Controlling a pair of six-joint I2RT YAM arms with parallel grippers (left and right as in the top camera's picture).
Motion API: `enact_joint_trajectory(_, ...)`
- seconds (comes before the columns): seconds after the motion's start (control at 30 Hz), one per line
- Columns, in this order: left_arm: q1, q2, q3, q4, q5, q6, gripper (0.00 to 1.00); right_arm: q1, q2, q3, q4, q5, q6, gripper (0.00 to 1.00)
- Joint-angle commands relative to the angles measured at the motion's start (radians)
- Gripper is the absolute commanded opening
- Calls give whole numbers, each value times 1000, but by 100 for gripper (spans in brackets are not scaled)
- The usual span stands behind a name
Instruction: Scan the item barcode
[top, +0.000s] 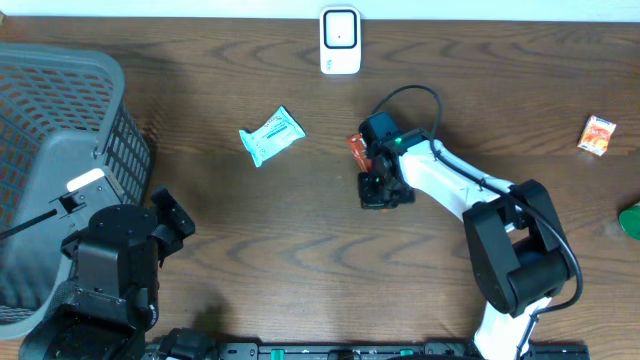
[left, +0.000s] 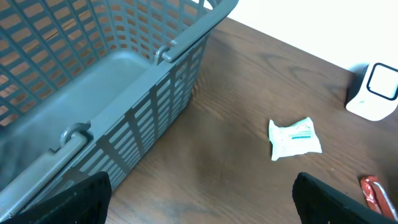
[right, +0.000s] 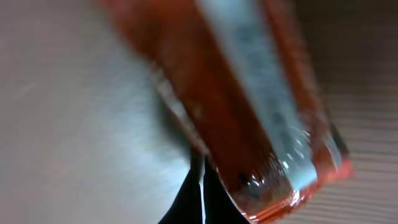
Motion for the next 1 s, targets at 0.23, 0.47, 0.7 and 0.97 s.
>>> enact_joint_trajectory(0.23, 5, -1, -2, 0, -13, -2, 93, -82, 6, 117, -11, 281, 94, 7)
enact_joint_trajectory(0.47, 5, -1, -2, 0, -13, -2, 93, -150, -27, 340, -205, 83, 93, 67)
enact_joint_trajectory(0.7, 5, -1, -2, 0, -13, -2, 93, -151, -24, 364, -236, -113, 47, 82)
enact_joint_trajectory(0.97, 5, -1, -2, 0, -13, -2, 93, -139, -24, 359, -291, -184, 221, 1)
